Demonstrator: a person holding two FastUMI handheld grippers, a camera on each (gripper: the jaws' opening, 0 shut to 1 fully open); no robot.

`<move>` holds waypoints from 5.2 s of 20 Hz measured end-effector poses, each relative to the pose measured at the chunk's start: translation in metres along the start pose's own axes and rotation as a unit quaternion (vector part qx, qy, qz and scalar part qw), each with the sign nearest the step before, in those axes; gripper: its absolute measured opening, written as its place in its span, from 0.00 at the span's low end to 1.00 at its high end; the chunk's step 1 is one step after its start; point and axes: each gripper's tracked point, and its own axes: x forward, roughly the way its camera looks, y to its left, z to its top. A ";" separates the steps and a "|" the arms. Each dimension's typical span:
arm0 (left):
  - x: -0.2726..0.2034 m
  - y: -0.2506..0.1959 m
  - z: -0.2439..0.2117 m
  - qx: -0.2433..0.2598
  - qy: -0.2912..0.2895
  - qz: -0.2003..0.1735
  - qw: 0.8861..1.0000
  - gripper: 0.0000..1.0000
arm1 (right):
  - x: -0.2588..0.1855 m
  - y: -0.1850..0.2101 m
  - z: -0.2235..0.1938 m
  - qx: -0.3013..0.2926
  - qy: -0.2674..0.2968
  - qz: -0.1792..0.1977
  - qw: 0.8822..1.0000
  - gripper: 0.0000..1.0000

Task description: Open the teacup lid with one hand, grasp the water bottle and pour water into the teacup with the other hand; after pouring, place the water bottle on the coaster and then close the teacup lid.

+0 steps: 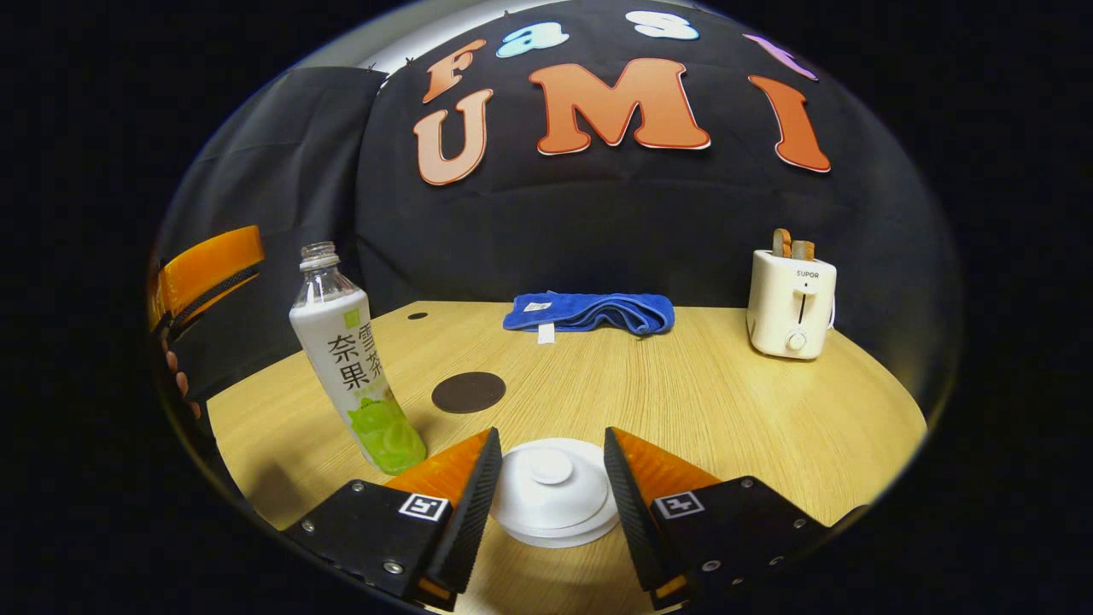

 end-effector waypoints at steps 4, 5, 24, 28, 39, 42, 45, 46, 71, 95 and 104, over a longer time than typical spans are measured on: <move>0.001 -0.002 -0.004 0.001 0.005 -0.004 1.000 0.95 | 0.003 0.005 0.000 -0.023 0.000 0.003 1.000 0.54; 0.002 -0.003 -0.004 0.001 0.006 -0.006 1.000 0.95 | 0.002 0.006 0.001 -0.030 0.000 0.002 1.000 0.48; 0.009 -0.035 -0.065 0.015 0.085 -0.058 0.995 0.96 | -0.011 0.006 0.031 -0.012 -0.034 0.014 0.999 0.19; 0.016 -0.032 -0.096 0.010 0.125 -0.048 0.991 0.96 | -0.020 0.000 0.046 -0.007 -0.054 0.009 0.998 0.19; 0.032 -0.025 -0.144 0.029 0.175 -0.018 0.984 0.95 | -0.030 -0.013 0.064 0.000 -0.077 0.002 0.997 0.19; 0.041 -0.024 -0.148 0.044 0.166 -0.011 0.985 0.74 | -0.030 -0.019 0.062 0.004 -0.077 -0.003 0.997 0.19; 0.044 -0.021 -0.145 0.053 0.158 -0.004 0.986 0.65 | -0.032 -0.024 0.063 0.007 -0.079 -0.007 0.997 0.19; 0.046 -0.023 -0.146 0.061 0.159 -0.005 0.985 0.65 | -0.033 -0.027 0.064 0.008 -0.080 -0.008 0.997 0.19; 0.058 -0.046 -0.143 0.527 0.151 -0.101 0.830 0.63 | -0.050 -0.077 0.085 0.014 -0.108 -0.047 0.993 0.19; 0.068 -0.047 -0.102 0.777 0.091 -0.116 0.612 0.65 | -0.054 -0.087 0.071 0.017 -0.100 -0.048 0.994 0.19; 0.073 -0.058 -0.093 0.809 0.073 -0.116 0.572 0.63 | -0.057 -0.085 0.071 0.017 -0.102 -0.040 0.994 0.19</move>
